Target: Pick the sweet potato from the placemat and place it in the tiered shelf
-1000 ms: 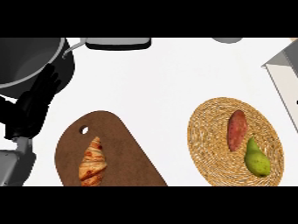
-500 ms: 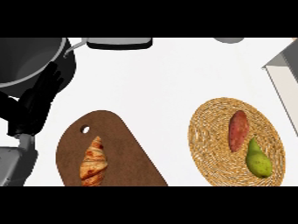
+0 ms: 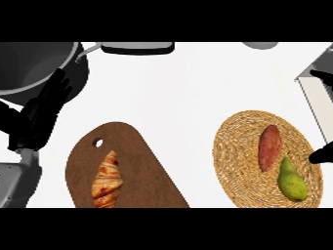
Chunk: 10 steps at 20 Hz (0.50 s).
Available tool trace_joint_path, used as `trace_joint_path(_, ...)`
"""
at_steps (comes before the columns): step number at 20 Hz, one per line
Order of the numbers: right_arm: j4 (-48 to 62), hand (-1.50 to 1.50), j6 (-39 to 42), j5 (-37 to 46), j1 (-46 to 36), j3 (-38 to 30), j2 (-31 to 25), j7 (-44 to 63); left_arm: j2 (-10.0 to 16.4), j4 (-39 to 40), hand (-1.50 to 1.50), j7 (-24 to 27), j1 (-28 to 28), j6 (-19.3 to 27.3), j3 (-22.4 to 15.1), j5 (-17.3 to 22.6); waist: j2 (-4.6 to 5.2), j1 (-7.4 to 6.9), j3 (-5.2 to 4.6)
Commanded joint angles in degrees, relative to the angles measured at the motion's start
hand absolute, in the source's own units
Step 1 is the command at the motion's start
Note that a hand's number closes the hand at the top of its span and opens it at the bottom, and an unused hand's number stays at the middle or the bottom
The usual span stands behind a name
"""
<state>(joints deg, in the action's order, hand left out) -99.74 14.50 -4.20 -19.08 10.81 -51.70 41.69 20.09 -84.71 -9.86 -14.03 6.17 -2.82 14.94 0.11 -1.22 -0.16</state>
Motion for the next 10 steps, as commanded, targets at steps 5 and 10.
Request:
trace_joint_path(5, 3.96, -1.50, 5.16, 7.89, -8.18, 8.43, 8.25, 11.79, -2.45, -0.59, 0.00, -0.48, -0.50, 0.94, -0.59, -2.55, -0.02, 0.68, 0.12)
trace_joint_path(10, 2.58, -1.50, 7.85, 11.74, -6.95, 11.02, 9.62, 16.78, 0.13, 2.06, 0.00, 0.09, -1.70, -2.61, 3.53, -0.44, -0.08, 1.13, 0.12)
